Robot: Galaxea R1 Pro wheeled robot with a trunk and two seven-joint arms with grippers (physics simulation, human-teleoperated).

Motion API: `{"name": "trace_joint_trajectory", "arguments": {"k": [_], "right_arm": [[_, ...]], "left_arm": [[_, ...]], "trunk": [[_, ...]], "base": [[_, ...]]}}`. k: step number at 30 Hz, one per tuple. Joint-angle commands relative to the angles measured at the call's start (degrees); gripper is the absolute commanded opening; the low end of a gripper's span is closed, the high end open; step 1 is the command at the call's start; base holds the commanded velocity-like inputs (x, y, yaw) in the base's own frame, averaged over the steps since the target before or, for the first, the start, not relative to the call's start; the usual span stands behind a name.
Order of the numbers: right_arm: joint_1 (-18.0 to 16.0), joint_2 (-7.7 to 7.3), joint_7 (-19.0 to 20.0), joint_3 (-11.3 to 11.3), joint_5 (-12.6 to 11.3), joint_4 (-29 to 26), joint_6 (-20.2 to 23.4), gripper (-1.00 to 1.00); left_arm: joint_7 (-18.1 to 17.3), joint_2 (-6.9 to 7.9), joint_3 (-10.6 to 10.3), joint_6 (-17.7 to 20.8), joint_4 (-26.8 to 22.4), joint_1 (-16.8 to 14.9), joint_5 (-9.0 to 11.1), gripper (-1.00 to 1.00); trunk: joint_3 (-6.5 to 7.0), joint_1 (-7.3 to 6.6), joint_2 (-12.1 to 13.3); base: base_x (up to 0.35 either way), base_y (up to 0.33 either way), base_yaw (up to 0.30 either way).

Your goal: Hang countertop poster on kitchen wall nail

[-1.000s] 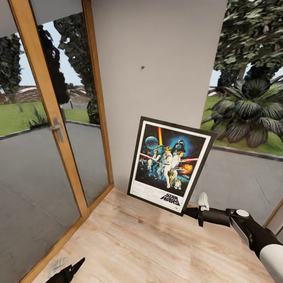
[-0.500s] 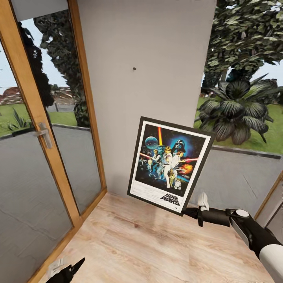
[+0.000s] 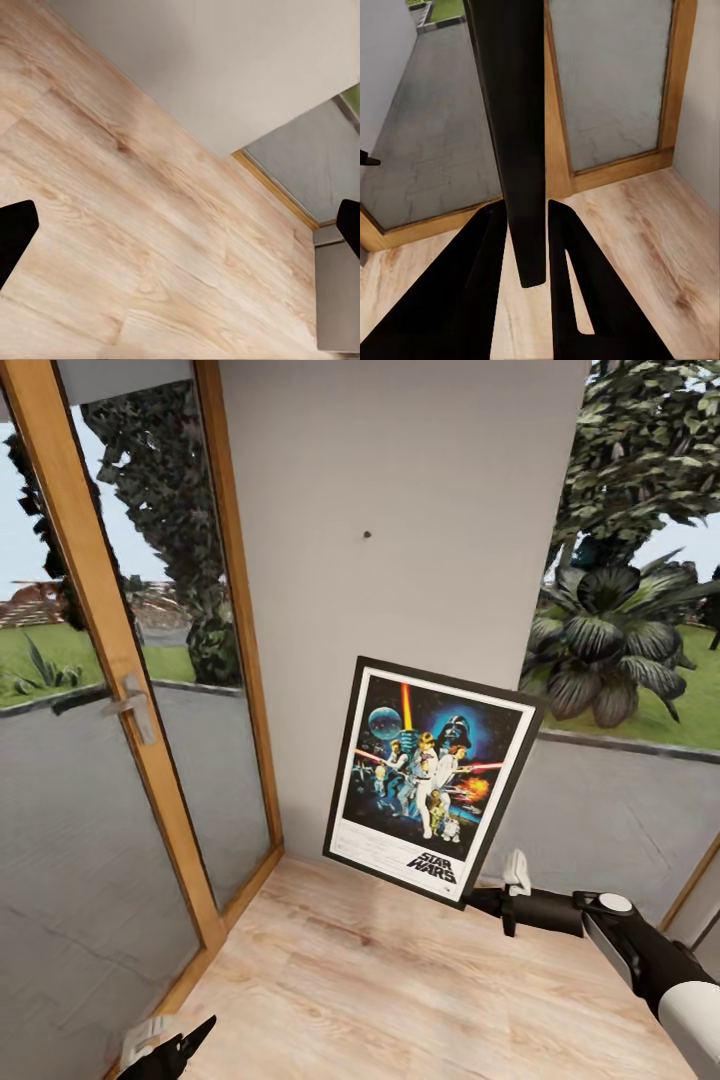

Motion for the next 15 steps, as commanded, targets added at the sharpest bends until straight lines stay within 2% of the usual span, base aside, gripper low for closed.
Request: {"name": "trace_joint_trajectory", "arguments": {"k": [1, 12, 15], "right_arm": [[-0.1, 0.02, 0.0, 0.3, -0.3, 0.0, -0.4, -1.0], [-0.1, 0.49, 0.0, 0.3, -0.1, 0.1, -0.4, -1.0], [-0.1, 0.49, 0.0, 0.3, -0.2, 0.0, -0.4, -1.0]], "left_arm": [[-0.1, 0.02, -0.2, -0.3, 0.1, -0.1, 0.2, 1.0], [-0.1, 0.02, -0.2, -0.3, 0.1, -0.1, 0.2, 1.0], [-0.1, 0.04, -0.2, -0.3, 0.1, -0.1, 0.2, 1.0]], "trunk": [[-0.14, 0.05, -0.1], [-0.13, 0.05, -0.1], [0.0, 0.05, -0.1]], "base": [[0.078, 0.336, -0.001], [0.088, 0.338, 0.0], [0.115, 0.338, -0.145]]}}
